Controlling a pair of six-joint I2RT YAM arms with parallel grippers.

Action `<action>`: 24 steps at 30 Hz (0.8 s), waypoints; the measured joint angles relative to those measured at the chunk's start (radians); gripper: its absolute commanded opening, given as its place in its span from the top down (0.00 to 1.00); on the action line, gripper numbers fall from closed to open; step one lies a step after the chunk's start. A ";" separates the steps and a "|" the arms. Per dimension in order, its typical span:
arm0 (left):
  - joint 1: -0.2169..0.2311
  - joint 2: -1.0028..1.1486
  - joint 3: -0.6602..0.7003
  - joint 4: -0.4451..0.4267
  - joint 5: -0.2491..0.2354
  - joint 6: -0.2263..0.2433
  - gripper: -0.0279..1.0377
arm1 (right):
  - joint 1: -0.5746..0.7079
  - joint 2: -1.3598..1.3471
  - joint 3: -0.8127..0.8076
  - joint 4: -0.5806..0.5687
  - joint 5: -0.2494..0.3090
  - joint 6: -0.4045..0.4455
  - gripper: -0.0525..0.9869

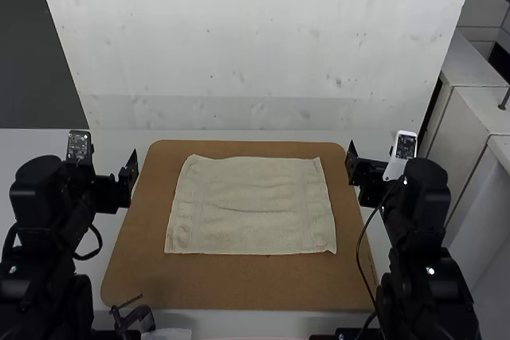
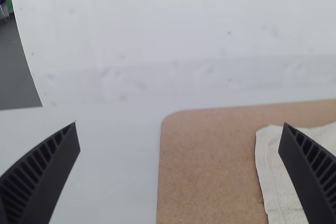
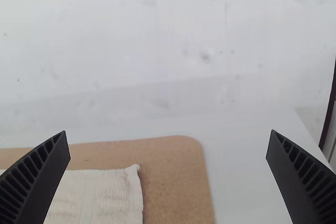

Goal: Fold the towel.

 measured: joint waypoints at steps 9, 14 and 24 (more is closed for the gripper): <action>0.000 0.066 0.114 -0.066 0.000 0.000 0.06 | 0.001 0.047 0.025 -0.047 -0.004 0.000 0.03; -0.001 0.314 0.201 -0.051 0.000 0.000 0.05 | 0.004 0.273 0.109 0.017 -0.006 0.000 0.03; -0.053 0.901 0.471 -0.021 0.004 -0.027 0.06 | 0.004 0.877 0.358 0.114 -0.044 -0.011 0.03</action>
